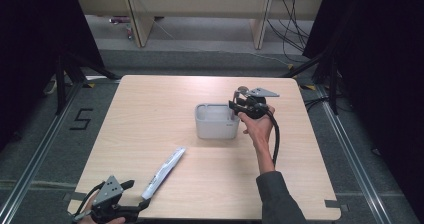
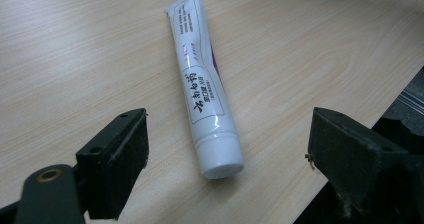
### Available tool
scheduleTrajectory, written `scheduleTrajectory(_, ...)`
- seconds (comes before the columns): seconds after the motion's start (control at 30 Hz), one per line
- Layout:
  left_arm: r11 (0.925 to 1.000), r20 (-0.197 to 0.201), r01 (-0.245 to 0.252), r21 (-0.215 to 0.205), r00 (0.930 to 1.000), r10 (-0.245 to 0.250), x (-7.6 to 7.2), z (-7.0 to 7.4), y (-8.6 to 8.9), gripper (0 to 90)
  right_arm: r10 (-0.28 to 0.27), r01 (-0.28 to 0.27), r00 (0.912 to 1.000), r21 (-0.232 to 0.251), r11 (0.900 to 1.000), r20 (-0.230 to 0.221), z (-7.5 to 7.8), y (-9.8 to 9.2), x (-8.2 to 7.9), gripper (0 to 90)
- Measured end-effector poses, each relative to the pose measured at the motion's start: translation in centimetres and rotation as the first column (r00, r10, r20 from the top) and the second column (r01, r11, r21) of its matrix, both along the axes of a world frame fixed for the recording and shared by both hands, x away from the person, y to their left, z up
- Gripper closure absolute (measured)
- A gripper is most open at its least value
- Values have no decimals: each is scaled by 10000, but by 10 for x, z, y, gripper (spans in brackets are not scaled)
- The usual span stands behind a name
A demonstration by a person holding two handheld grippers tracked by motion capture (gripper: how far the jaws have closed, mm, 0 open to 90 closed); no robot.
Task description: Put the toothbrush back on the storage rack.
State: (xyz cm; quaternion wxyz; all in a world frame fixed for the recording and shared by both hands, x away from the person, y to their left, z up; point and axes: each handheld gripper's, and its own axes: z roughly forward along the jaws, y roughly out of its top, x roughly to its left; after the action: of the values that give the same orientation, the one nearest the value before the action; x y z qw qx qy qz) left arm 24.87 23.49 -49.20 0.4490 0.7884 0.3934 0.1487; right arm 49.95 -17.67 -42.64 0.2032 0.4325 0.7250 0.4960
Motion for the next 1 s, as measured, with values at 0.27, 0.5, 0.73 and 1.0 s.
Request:
scheduleTrajectory(0.27,10000,-13,-34,15,10000,34,0,0,0,159,-170,172,9998,583,9981,-50,11,-17,-16,385)
scheduleTrajectory(0.5,9999,-19,-16,115,10000,16,0,0,0,159,105,-119,9997,586,9982,241,17,-27,-33,358)
scheduleTrajectory(0.73,9998,-25,-60,167,10000,60,0,0,0,159,377,-402,9986,725,9966,359,28,-30,-60,336)
scheduleTrajectory(1.0,9993,-11,13,379,10000,-13,2,0,1,159,672,-678,9976,413,9968,164,22,-33,-81,322)
